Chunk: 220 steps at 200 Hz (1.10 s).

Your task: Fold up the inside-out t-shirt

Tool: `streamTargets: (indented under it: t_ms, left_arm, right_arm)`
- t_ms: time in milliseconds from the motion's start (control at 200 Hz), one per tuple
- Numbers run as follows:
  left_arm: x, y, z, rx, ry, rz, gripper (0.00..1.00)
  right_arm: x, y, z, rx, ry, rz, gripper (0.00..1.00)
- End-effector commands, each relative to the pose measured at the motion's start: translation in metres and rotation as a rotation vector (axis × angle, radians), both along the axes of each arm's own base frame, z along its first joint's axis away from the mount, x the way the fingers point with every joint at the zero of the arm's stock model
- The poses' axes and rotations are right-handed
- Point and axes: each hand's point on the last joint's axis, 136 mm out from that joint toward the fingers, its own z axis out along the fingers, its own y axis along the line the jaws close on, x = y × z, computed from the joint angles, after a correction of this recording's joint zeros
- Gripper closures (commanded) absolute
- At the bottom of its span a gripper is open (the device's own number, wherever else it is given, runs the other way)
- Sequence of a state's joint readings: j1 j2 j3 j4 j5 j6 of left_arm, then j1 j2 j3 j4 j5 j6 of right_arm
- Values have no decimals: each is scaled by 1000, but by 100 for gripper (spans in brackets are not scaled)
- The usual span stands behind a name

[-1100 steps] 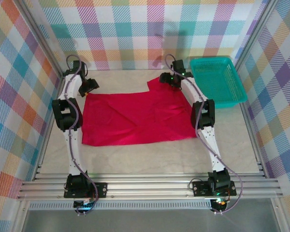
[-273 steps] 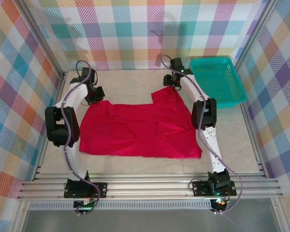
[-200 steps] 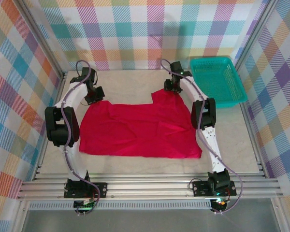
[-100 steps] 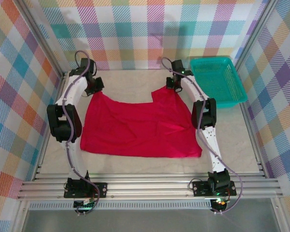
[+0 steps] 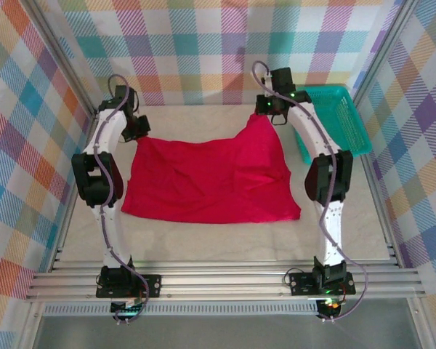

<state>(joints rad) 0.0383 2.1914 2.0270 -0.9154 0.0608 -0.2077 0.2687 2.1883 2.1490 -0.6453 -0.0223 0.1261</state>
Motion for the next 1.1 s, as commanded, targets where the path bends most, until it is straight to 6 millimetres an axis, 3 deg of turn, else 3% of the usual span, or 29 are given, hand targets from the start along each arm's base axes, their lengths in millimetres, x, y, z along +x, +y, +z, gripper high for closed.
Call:
streamTargets:
  t_ms: [0,105,255,405,570,830,1095]
  left_arm:
    - [-20,8,17,19,-2,-11,100]
    - [-34,8,17,23,-4,-4,100]
    - [-58,13,14,41,6,18,100]
    - [-83,21,16,78,29,44,100]
    - [-110,24,13,92,57,79,100]
    - [-152,30,-17,124,129,128,100]
    - [-180,44,-37,212,196,188,100]
  right_arm:
    - [-31,10,13,109,-15,62,100]
    - [-70,10,18,174,-11,84,100]
    - [-123,-2,2,200,30,71,100]
    - [-161,-13,-15,201,66,52,100]
    - [-189,-26,-26,173,93,24,100]
    - [-228,-37,-60,175,169,-5,100]
    - [-259,-44,-87,193,233,-47,99]
